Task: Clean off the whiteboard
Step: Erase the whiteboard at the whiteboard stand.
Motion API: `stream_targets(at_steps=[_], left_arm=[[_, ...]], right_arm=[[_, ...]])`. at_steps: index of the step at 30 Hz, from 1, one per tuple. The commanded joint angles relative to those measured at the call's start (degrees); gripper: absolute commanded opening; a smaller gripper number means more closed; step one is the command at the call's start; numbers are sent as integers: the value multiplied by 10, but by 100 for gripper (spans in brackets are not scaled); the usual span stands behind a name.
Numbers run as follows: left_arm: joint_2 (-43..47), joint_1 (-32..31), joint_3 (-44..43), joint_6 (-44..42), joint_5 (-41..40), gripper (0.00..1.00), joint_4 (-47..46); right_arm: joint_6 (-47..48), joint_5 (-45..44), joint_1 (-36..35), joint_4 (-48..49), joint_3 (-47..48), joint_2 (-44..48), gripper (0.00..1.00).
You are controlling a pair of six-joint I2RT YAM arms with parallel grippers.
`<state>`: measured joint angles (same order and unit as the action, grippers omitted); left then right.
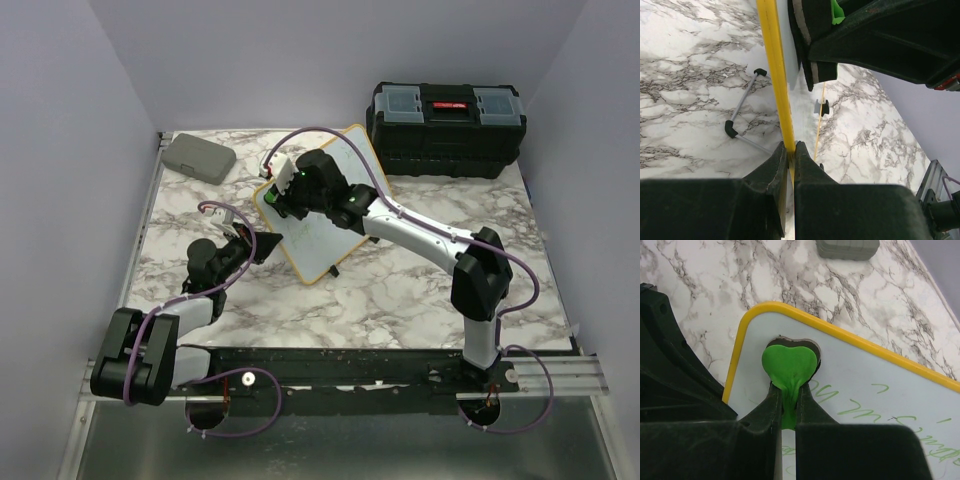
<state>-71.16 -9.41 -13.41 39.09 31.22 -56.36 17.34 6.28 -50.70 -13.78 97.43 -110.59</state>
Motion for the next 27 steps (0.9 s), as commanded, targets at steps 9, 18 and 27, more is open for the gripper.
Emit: stream_targets(at_steps=[9,18,27], left_arm=[[5,-7,-4,-44,22,0,9],[5,-7,-5,-44,25,0,9],[1,-7,-10,-44,28,0,9]], right_arm=[[-59,-128,11,41,-12,-19,1],[32,93,10,-65,-3,-27,1],[20,97,10,-25,-22,-8,1]])
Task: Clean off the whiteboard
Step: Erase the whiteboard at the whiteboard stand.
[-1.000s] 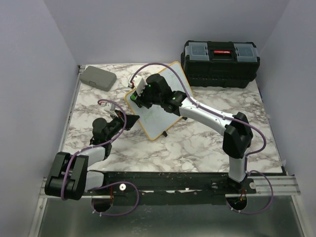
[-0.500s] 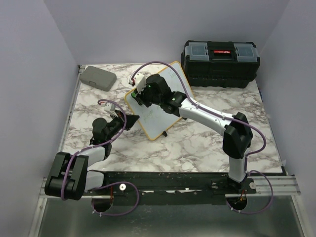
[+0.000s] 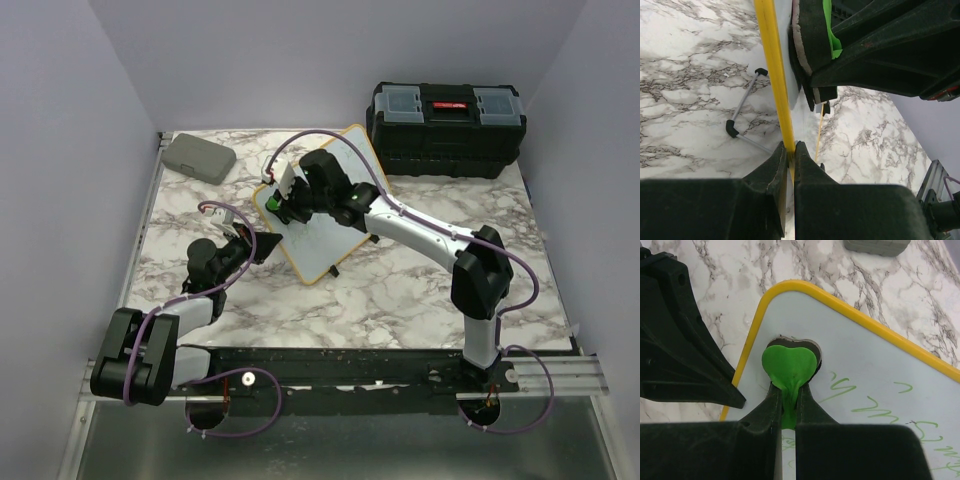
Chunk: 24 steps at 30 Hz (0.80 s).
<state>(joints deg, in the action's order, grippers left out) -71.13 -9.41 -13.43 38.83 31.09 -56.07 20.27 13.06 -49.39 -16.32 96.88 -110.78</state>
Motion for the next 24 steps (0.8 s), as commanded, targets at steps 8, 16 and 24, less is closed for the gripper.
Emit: stream_targets(at_steps=[8,16,24], left_arm=[[5,-8,-8,-43,30,0,11],[9,-8,-8,-47,32,0,14],[10,-8,-9,-48,33,0,15]], right_arm=[[-101,-135,-4,70,-1,-18,1],[-68,-176,-2,34,-38,-10,1],[26,-4,1,-38,-71,7,1]])
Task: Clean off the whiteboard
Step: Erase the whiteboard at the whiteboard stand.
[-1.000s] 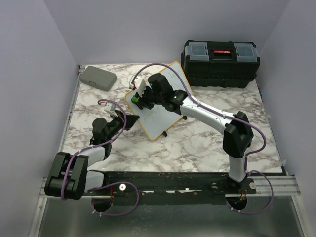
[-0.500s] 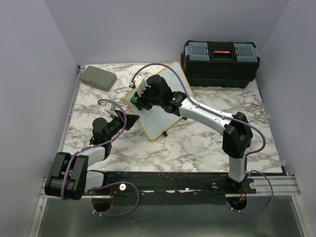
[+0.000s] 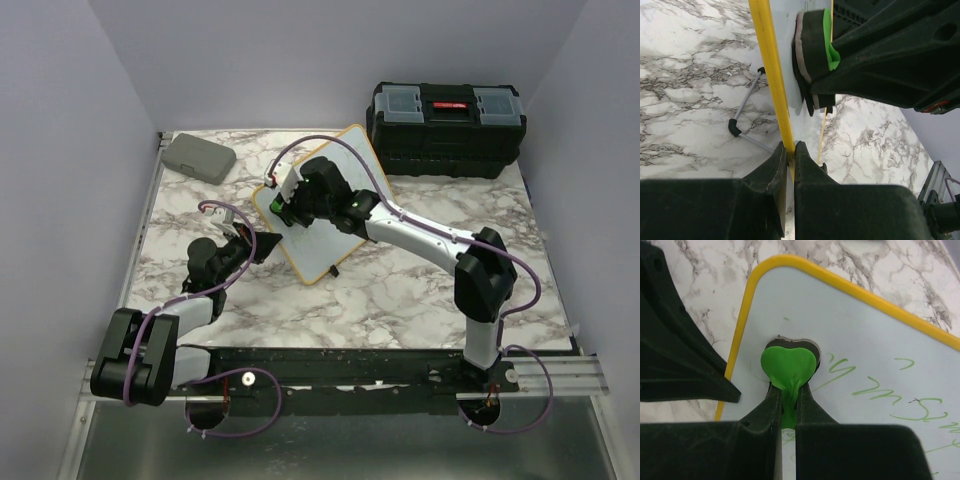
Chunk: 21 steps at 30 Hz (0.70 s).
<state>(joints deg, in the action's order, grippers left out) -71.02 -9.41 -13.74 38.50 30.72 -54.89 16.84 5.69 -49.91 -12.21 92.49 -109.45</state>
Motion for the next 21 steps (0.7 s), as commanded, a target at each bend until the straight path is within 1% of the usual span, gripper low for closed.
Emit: stream_targets(at_steps=[1,5,9,11,13,16,18,21], left_arm=[[9,-8,-6,-45,36,0,3],[11,-8,-5,-47,37,0,6],[11,-8,-6,-48,36,0,6],[11,-8,-6,-49,37,0,6],[11,-8,-7,-51,38,0,8],[11,-8,-9,-54,40,0,11],[12,-8,-9,-55,40,0,13],[14,-8,-9,-55,40,0,15]], right_arm=[[65,75,6,-82,-27,-6,1],[76,81,6,-85,-27,-4,1],[33,-10,7,-60,-21,-10,1],[13,-30,10,-43,-26,-8,1],[2,-21,11,-36,-28,-2,1],[4,27,10,-29,-20,5,1],[-1,48,10,-38,7,-2,1],[-13,57,8,-63,61,-28,1]])
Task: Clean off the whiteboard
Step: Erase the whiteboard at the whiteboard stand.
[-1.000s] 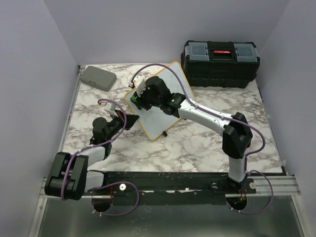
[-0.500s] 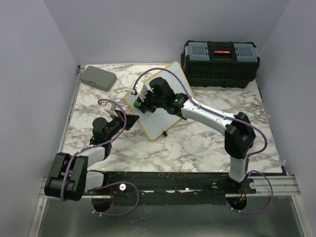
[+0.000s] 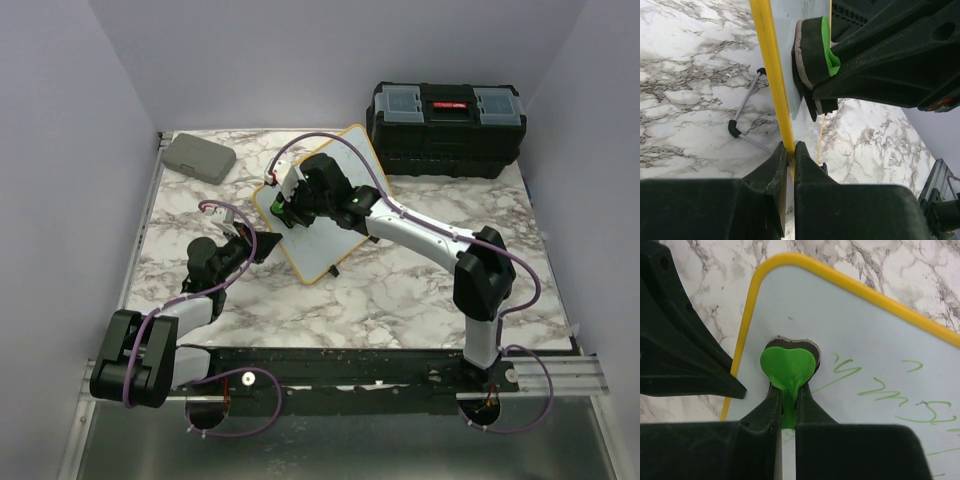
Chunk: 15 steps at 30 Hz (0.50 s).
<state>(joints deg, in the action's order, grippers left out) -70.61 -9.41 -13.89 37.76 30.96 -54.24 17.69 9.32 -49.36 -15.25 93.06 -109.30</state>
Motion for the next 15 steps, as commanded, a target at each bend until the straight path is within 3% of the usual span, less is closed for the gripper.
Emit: stream_targets(at_steps=[1,8,15], left_arm=[[11,-8,-8,-47,38,0,11],[12,-8,-9,-51,37,0,18],[12,-8,-14,-51,35,0,21]], right_arm=[[-25,18,2,-40,71,-37,1],[-37,-24,-3,-49,99,-56,1],[-44,-149,-3,-49,101,-55,1]])
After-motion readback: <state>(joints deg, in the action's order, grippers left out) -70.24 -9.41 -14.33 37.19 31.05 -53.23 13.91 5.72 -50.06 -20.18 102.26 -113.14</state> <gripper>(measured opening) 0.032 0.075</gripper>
